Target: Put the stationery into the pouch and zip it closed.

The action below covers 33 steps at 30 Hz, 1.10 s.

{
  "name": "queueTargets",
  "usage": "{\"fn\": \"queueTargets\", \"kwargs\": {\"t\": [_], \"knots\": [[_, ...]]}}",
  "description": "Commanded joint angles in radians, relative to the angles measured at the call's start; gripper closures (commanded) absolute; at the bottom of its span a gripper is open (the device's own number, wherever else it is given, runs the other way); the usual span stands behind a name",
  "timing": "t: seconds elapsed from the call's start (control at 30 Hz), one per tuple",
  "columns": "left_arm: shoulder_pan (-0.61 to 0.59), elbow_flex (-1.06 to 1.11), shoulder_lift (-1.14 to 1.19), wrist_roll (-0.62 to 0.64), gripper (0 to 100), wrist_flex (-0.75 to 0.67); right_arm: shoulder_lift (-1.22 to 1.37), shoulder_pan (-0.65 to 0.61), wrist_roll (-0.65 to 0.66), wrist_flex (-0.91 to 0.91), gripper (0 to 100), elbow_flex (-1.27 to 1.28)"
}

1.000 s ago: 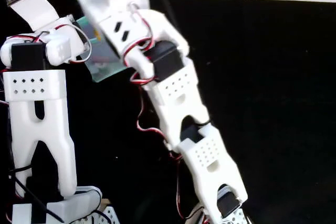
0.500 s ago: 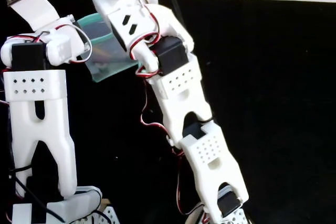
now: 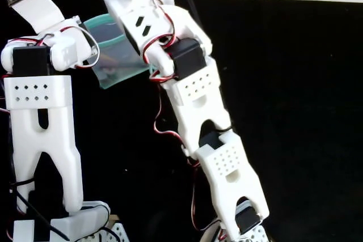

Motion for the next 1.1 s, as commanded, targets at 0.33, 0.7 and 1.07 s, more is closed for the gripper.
{"fn": "queueTargets", "kwargs": {"t": [0.33,0.7,1.07], "knots": [[0.019,0.018,0.048,-0.002,99,0.009,-0.096,0.09,0.012,0.42,81.5,-0.093],[0.019,0.018,0.048,-0.002,99,0.009,-0.114,0.107,0.011,0.693,81.5,-0.093],[0.021,0.018,0.048,0.0,99,0.009,-0.107,0.119,0.009,0.699,81.7,-0.084]]}}
